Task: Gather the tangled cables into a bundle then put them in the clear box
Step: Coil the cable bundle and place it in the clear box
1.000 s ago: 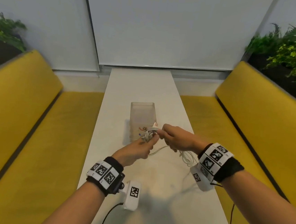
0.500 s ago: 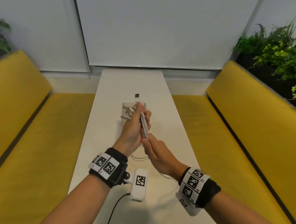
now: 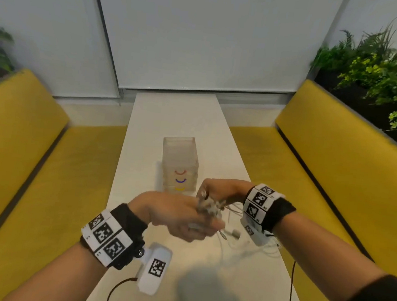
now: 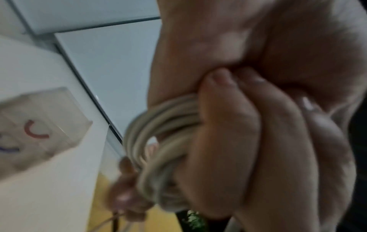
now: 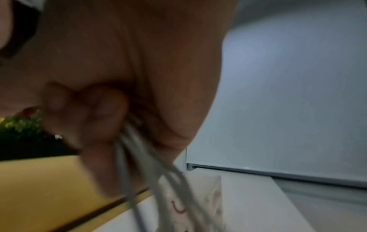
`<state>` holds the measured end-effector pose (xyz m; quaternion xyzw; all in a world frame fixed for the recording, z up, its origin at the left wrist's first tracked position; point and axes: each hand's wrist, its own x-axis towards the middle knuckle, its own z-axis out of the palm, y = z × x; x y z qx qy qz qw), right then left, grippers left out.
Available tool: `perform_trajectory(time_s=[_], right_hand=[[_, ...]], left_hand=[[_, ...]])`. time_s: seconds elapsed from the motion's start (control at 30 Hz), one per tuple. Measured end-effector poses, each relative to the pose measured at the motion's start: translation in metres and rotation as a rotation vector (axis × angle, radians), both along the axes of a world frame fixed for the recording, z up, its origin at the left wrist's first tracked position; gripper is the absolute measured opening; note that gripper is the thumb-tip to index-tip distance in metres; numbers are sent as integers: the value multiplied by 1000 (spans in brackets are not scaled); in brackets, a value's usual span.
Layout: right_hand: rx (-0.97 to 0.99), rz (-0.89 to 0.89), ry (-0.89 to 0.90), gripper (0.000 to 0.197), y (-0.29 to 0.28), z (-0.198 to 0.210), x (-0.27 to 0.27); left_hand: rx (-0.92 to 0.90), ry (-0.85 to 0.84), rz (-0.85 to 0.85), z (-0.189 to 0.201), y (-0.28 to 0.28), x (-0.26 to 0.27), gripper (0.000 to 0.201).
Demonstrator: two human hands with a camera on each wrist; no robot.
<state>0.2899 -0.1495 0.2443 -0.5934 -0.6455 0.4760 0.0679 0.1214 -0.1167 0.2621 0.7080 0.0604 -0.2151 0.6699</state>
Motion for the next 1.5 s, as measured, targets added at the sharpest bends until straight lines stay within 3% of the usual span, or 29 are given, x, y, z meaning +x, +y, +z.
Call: perform_trajectory(time_s=[0.07,0.13,0.2,0.33,0.57,0.67,0.77,0.87,0.97,1.07,1.17,1.23,1.27,1.33,1.43,1.5], right_hand=[[-92,72,-48,22,6,-2,4],[-160,69,-49,18,8,1,3],[-169,9,-20,21,10,5,-2],[41,-85,-74,32,14,9,-1],[398,-246,-54,32,15,16,-7],[475,-312,128,30,13,13,-18],[406,-296,358,16,5,0,-28],[389,-303,499,24,0,-4,-29],[359,-290,482,45,-2,-6,-23],[283,-233,496,49,-6,-11,-21],[197,-185,389,54,-2,-18,-17],[155,-170,301,73,2,-22,-9],[147,-154,275,66,3,-24,-3],[149,-93,255,13,2,-15,3],[27,-1,172,19,6,-2,7],[-28,29,112,14,11,5,6]], left_hand=[[347,161,-59,-17,4,-2,43],[557,255,-21,-31,12,-3,45],[587,263,106,-40,22,-4,34],[641,62,403,-44,32,-4,17],[207,-140,950,-44,45,17,44],[-3,-304,1210,-39,49,31,50],[-211,-489,1419,-24,60,40,41],[-378,-660,1319,-2,60,46,38],[-586,-780,1086,21,50,42,42],[-719,-723,763,34,40,32,46],[-774,-593,369,42,29,19,47],[-698,-477,169,45,24,9,46],[-614,-383,84,44,22,4,45],[-351,-92,15,41,18,-6,45],[65,194,43,20,17,-15,45],[223,313,70,5,19,-15,46]])
